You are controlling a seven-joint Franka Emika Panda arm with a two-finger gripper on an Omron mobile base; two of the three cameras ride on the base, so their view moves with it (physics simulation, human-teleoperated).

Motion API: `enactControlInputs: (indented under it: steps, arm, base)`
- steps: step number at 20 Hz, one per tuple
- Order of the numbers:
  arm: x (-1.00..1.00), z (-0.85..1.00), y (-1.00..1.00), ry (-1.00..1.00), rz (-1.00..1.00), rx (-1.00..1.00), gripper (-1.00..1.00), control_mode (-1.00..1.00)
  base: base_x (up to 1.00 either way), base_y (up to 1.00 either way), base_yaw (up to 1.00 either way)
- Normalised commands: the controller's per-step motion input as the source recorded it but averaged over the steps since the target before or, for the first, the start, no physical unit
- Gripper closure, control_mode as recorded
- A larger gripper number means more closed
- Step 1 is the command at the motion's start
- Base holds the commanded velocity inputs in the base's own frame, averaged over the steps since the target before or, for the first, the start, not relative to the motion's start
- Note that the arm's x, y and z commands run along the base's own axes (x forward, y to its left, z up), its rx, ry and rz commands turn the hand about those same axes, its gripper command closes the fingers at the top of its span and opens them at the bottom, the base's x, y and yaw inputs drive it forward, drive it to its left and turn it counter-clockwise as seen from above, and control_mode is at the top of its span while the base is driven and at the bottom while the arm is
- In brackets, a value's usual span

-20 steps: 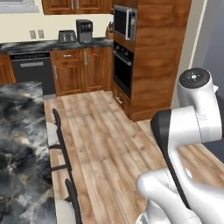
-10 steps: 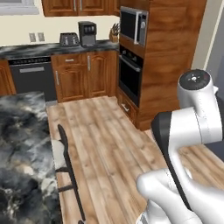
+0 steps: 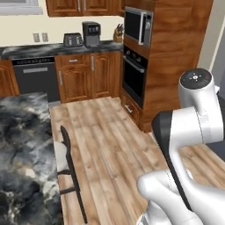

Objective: Open the cabinet and setup a tea strainer by placing it in the bowl upright.

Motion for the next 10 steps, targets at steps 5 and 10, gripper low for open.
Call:
enactControlInputs:
  steps: [5, 10]
  arm:
    - [0.00, 0.00, 0.00, 0.00, 0.00, 0.00, 1.00, 1.00]
    - [0.00, 0.00, 0.00, 0.00, 0.00, 0.00, 1.00, 1.00]
  base:
    - [1.00, 0.29, 0.00]
    - [1.00, 0.32, 0.00]
